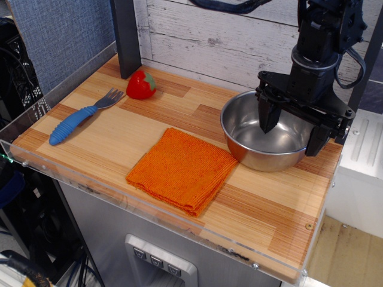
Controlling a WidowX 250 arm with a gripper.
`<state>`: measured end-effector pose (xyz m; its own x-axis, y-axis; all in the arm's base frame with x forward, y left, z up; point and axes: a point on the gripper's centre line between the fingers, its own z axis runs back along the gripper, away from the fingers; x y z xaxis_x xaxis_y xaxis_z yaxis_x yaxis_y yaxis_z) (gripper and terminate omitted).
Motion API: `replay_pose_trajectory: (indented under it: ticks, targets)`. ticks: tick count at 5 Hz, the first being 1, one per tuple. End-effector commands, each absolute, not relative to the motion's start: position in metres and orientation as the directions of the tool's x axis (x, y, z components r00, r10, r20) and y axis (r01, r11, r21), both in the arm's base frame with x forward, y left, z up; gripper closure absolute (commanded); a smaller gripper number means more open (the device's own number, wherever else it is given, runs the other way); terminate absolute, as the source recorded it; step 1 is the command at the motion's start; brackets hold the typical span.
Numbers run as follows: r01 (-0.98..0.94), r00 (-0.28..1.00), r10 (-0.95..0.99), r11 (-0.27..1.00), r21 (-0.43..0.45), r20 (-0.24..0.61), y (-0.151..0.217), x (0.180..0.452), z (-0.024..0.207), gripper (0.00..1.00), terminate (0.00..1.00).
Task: Move pot to upper right corner
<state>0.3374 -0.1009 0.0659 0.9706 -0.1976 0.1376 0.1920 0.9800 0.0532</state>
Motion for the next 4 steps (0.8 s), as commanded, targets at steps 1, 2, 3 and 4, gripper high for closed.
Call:
replay_pose_trajectory:
  ticks: [1, 2, 3, 4]
  targets:
    - [0.122, 0.980, -0.123, 0.992, 0.013, 0.155, -0.1076, 0.3358, 0.0785, 0.00, 0.00]
    - [0.067, 0.984, -0.074, 0.997, 0.049, 0.160, -0.1071, 0.3365, 0.0778, 0.00, 0.00]
    - [0.031, 0.984, -0.042, 0.997, 0.066, 0.171, -0.1076, 0.3373, 0.0774, 0.00, 0.00]
    - [0.013, 0.981, -0.022, 0.999, 0.049, 0.195, -0.1085, 0.3385, 0.0770, 0.00, 1.00]
